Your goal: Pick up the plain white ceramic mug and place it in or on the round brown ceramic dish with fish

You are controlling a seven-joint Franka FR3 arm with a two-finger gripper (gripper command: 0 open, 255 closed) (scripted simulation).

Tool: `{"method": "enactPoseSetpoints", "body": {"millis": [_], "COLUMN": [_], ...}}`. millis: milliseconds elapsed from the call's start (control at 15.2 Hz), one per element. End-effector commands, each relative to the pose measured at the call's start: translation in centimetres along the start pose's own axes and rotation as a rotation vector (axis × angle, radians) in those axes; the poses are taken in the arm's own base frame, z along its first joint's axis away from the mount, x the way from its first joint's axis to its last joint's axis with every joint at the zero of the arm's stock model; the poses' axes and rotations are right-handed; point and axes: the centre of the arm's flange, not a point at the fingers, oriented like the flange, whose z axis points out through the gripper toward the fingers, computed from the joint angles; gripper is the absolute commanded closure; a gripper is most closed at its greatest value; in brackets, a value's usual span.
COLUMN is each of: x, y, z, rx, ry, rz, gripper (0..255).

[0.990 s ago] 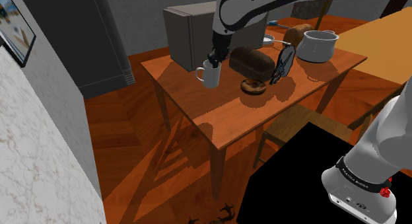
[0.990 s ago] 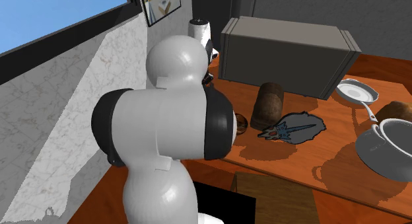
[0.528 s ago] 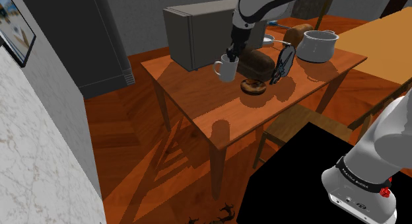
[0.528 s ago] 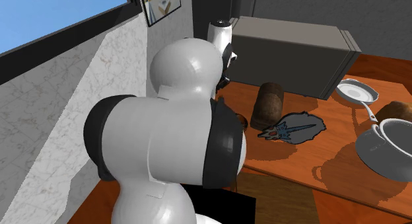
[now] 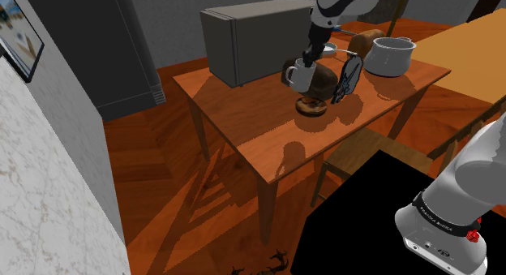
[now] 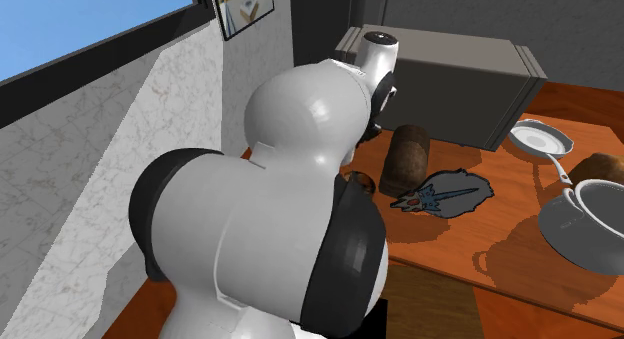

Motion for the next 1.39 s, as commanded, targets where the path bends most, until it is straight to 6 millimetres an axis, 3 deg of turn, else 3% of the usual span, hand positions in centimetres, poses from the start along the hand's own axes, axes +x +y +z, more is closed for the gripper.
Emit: {"method": "enactPoseSetpoints", "body": {"millis": [0, 132, 1320], "x": [-1.5, -2.1, -3.7], "y": [2.4, 3.7, 3.9], "z": [-0.7, -1.0, 8.3], "rx": [0.001, 0.001, 0.001], "ry": [0.000, 0.000, 0.000], "rz": [-0.002, -0.002, -0.002], "gripper": [255, 255, 255]}}
